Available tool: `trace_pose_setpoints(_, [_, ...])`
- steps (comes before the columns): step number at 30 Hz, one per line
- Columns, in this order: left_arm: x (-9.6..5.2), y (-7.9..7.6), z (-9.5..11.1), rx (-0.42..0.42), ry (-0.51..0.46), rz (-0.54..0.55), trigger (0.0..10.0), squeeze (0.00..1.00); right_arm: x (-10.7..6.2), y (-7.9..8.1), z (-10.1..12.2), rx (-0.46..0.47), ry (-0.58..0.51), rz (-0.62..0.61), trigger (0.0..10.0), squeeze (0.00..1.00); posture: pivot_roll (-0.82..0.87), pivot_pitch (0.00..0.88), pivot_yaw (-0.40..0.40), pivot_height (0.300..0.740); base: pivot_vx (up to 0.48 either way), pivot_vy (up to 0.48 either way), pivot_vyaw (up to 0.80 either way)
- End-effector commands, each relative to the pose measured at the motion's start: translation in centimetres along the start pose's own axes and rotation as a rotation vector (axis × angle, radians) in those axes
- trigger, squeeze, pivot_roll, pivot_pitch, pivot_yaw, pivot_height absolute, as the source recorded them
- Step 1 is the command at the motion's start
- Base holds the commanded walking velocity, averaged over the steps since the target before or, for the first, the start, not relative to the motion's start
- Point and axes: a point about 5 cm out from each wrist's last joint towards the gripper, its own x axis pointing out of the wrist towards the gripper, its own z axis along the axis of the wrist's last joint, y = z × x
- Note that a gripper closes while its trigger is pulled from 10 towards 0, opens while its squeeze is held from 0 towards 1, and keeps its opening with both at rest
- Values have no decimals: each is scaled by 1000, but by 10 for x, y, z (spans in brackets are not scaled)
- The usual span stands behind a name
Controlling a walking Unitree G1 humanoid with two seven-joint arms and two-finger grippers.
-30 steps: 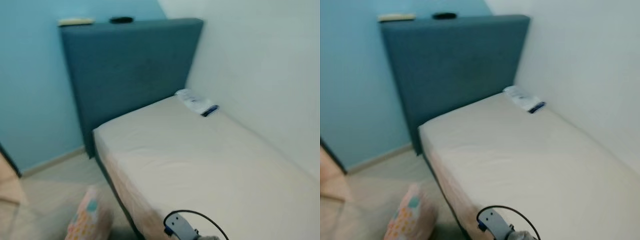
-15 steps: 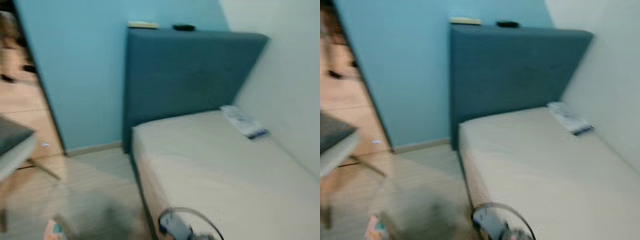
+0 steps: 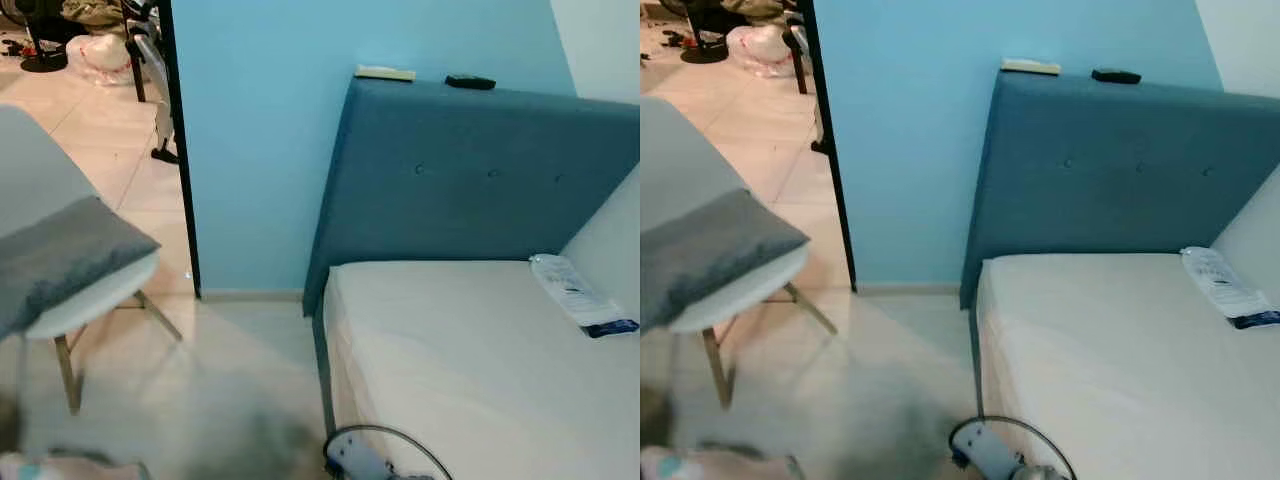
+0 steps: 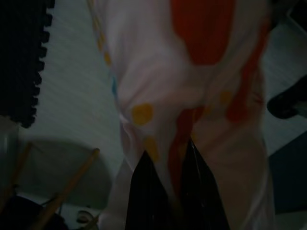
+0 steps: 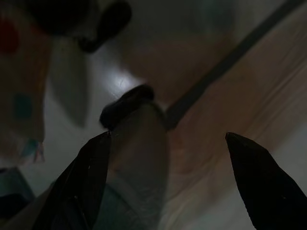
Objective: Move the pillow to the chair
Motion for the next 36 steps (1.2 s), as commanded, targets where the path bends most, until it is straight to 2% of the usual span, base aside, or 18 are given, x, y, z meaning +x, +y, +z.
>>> trace_pose_setpoints(1, [0, -2, 9, -38, -39, 10, 10000, 0, -1, -1, -5, 15, 7, -4, 10000, 0, 169, 46, -174, 740, 0, 0, 800])
trace_pose_setpoints(5, [1, 1, 44, -131, -167, 22, 10000, 0, -1, -1, -5, 13, 7, -3, 10000, 0, 176, 45, -181, 740, 0, 0, 800])
trace_pose_setpoints(8, [-4, 2, 93, -184, -355, 9, 10000, 0, -1, -1, -5, 6, 9, -1, 10000, 0, 180, 42, -184, 740, 0, 0, 800])
trace_pose_setpoints(9, [-7, 2, 107, -189, -414, 2, 10000, 0, -1, -1, -5, 5, 9, 0, 10000, 0, 183, 40, -186, 740, 0, 0, 800])
trace_pose_setpoints(10, [-7, 2, 107, -189, -414, 2, 10000, 0, -1, -1, -5, 5, 9, 0, 10000, 0, 183, 40, -186, 740, 0, 0, 800])
trace_pose_setpoints(12, [-16, 0, 137, -157, -549, 3, 10000, 0, -1, -1, -5, 2, 9, 1, 10000, 0, 186, 38, -184, 740, 0, 0, 800])
trace_pose_setpoints(13, [-16, 0, 137, -157, -549, 3, 10000, 0, -1, -1, -5, 2, 9, 1, 10000, 0, 186, 38, -184, 740, 0, 0, 800])
trace_pose_setpoints(14, [-23, -4, 154, -136, -623, 4, 10000, 0, -1, -1, -5, 0, 10, 2, 10000, 0, 186, 33, -180, 740, 0, 0, 800])
trace_pose_setpoints(17, [-23, -10, 154, -146, -611, -22, 10000, 0, -1, -1, -5, -1, 10, 2, 10000, 0, 184, 31, -177, 740, 0, 0, 798])
trace_pose_setpoints(19, [-20, -26, 139, -168, -523, -138, 10000, 0, -1, 0, -6, 9, 7, 2, 10000, 0, 183, 32, -175, 740, 0, 0, 800])
trace_pose_setpoints(20, [-21, -45, 127, -139, -466, -269, 10000, 0, -1, 0, -7, 18, 9, -2, 10000, 0, 183, 33, -175, 740, 0, 0, 0])
trace_pose_setpoints(21, [-21, -45, 127, -139, -466, -269, 10000, 0, -1, 0, -7, 18, 9, -2, 10000, 0, 183, 33, -175, 740, 0, 0, 0])
trace_pose_setpoints(23, [-22, -57, 119, -118, -432, -357, 10000, 0, -1, 0, -7, 24, 11, -5, 10000, 0, 183, 34, -175, 740, 0, 0, 0])
trace_pose_setpoints(24, [-28, -81, 102, -5, -378, -536, 10000, 0, -1, 0, -10, 27, 18, -10, 10000, 0, 184, 39, -177, 740, 0, 0, 0])
trace_pose_setpoints(25, [-28, -81, 102, -5, -378, -536, 10000, 0, -1, 0, -10, 27, 18, -10, 10000, 0, 184, 39, -177, 740, 0, 0, 0])
trace_pose_setpoints(28, [-41, -110, 80, 149, -335, -799, 10000, 0, -2, -1, -13, 14, 33, -18, 10000, 0, 185, 44, -178, 740, 0, 0, 0])
trace_pose_setpoints(32, [-44, -114, 80, 161, -340, -852, 10000, 0, -1, 0, -13, 14, 36, -18, 10000, 0, 185, 44, -175, 740, 0, 0, 0])
trace_pose_setpoints(36, [-49, -116, 92, 150, -392, -918, 10000, 0, -1, 1, -14, 16, 37, -15, 10000, 0, 189, 39, -174, 740, 0, 0, 0])
